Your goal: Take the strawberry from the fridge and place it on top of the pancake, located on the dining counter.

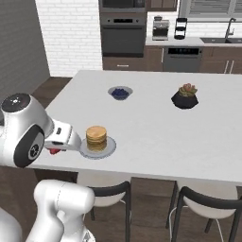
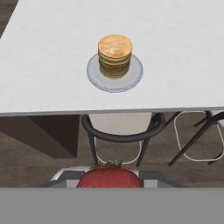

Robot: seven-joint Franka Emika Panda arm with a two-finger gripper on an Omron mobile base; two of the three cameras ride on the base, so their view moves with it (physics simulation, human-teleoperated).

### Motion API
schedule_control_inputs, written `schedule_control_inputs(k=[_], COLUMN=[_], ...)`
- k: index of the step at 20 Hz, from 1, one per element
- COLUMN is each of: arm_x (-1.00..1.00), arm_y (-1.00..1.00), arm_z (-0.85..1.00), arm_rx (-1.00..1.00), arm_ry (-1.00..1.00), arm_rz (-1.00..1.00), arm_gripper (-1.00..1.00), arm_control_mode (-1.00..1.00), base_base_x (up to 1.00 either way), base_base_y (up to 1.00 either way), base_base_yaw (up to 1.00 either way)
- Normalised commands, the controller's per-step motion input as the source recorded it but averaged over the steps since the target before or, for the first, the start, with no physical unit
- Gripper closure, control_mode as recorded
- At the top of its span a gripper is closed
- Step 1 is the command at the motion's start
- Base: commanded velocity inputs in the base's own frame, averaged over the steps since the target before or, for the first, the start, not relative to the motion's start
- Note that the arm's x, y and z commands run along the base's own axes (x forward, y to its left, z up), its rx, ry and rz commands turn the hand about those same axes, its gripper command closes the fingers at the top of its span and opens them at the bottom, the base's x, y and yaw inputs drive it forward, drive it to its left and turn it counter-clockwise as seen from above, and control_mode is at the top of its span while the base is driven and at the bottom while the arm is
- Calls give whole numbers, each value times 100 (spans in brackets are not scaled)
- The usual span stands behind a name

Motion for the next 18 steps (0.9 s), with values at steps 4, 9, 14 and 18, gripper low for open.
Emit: schedule_control_inputs(k=[4, 9, 14, 18], arm_x=[58, 92, 100, 100], arm_y=[4, 7, 11, 1], arm_z=[13, 3, -5, -20], arm_rx=[0, 0, 0, 1], arm_ry=[1, 6, 9, 9], arm_rz=[0, 0, -3, -2], arm_gripper=[100, 100, 100, 100], arm_control_mode=[-100, -100, -100, -100], base_base_x=[0, 0, 0, 0], base_base_y=[0, 0, 0, 0], base_base_yaw=[0, 0, 0, 0])
